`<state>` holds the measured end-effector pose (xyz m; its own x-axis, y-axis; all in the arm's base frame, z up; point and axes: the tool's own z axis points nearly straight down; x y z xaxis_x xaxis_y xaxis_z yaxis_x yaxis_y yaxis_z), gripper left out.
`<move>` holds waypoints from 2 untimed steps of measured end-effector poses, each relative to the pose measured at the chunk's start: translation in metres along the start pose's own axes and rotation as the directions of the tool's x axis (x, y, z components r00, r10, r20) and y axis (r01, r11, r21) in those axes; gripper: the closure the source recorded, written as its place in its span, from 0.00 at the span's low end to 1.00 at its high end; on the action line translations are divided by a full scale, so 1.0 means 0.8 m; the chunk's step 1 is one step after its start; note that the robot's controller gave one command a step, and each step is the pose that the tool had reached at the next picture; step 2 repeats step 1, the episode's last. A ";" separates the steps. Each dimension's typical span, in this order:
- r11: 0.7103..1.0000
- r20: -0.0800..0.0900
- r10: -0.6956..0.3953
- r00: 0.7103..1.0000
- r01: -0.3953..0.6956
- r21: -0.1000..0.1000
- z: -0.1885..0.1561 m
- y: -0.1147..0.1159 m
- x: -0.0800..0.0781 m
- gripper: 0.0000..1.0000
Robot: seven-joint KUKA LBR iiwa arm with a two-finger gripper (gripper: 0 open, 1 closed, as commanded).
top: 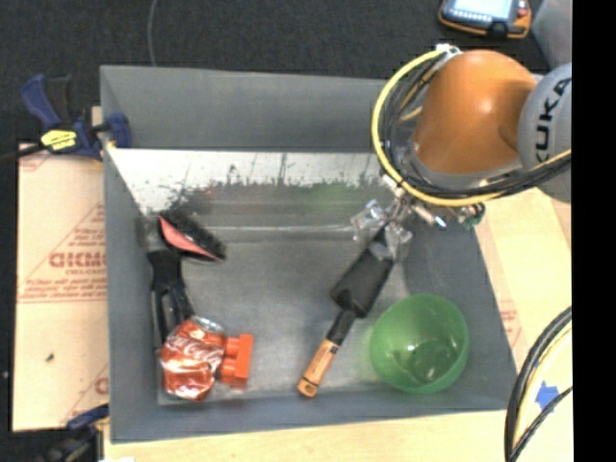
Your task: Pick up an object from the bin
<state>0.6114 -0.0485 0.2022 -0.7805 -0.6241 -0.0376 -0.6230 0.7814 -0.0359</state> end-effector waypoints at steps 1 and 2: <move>0.997 0.001 0.082 0.997 -0.082 0.000 -0.004 0.014 -0.012 1.00; 0.997 0.001 0.082 0.997 -0.082 0.000 -0.004 0.014 -0.012 1.00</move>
Offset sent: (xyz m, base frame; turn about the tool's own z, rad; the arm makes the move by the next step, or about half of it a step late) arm 0.0330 0.0155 -0.0406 -0.1420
